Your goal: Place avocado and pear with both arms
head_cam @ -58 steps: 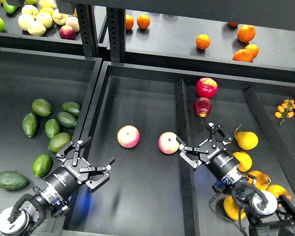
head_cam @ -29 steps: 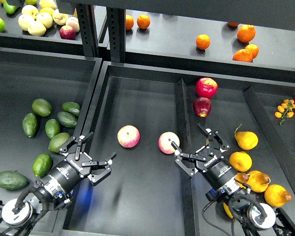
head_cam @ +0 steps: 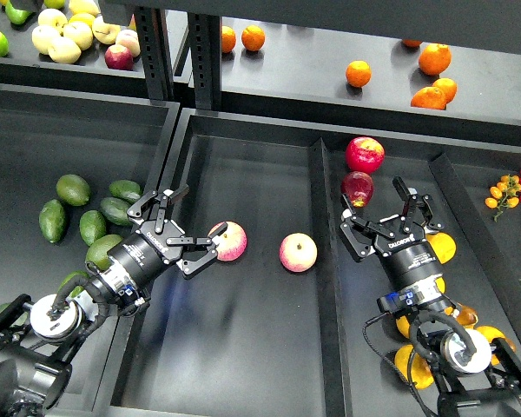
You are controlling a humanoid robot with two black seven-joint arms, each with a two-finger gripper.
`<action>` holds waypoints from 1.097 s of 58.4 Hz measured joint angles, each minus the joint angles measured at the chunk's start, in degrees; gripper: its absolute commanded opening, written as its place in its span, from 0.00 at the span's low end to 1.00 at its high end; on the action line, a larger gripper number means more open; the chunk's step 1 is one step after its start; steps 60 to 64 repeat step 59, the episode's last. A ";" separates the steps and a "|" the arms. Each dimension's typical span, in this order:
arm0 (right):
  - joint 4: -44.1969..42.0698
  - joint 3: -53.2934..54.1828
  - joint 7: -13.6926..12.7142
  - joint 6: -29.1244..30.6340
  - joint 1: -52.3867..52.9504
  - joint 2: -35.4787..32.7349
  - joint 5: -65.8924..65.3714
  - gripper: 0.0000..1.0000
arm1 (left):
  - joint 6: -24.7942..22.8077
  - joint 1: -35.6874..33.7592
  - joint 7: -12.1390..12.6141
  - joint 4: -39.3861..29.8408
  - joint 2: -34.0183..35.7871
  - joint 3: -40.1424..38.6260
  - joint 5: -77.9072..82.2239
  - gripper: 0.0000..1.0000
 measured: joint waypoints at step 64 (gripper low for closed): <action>7.78 -2.05 -0.34 0.10 -7.36 0.00 1.64 1.00 | 0.00 5.46 -0.01 -8.56 0.00 -0.89 -0.66 0.99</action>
